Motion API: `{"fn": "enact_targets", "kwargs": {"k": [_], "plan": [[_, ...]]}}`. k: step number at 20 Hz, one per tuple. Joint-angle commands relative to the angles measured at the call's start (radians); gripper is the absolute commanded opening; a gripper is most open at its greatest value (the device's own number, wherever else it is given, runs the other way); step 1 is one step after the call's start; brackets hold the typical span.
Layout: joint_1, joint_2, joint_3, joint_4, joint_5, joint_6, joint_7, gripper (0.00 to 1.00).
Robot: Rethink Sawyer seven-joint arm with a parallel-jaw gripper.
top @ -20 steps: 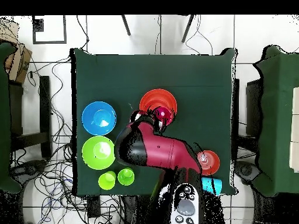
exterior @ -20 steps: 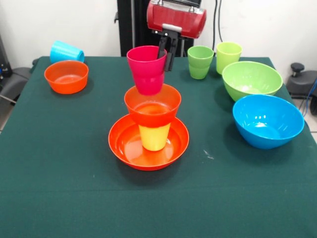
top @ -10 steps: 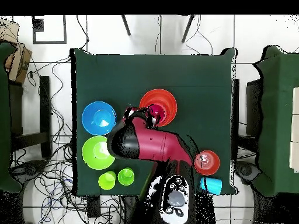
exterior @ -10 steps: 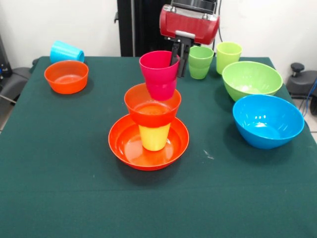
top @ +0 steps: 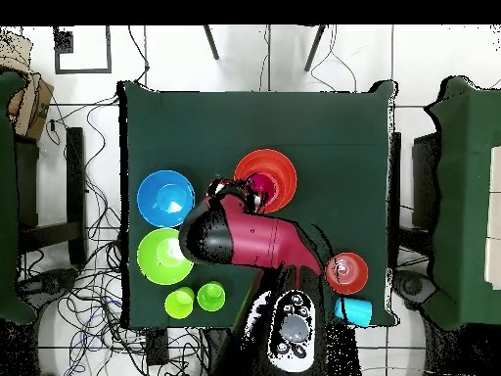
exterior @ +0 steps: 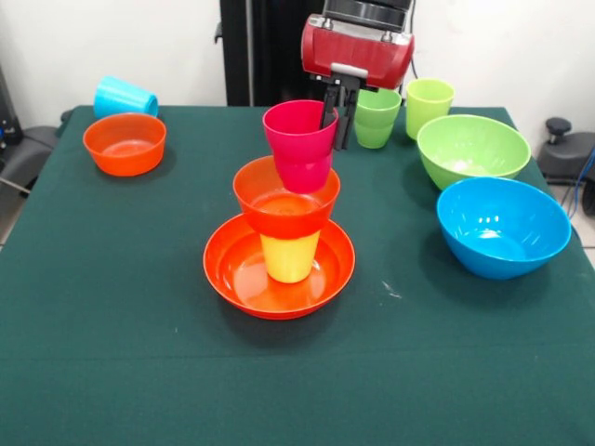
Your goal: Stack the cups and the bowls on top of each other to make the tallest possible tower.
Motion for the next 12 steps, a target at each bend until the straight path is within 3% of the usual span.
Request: {"fn": "enact_targets", "kwargs": {"k": [1,12], "plan": [[-0.016,0.010,0.086,-0.046,0.007,0.118,0.072,0.00],[-0.053,-0.002,0.114,0.028,-0.011,0.062,0.075,0.00]]}}
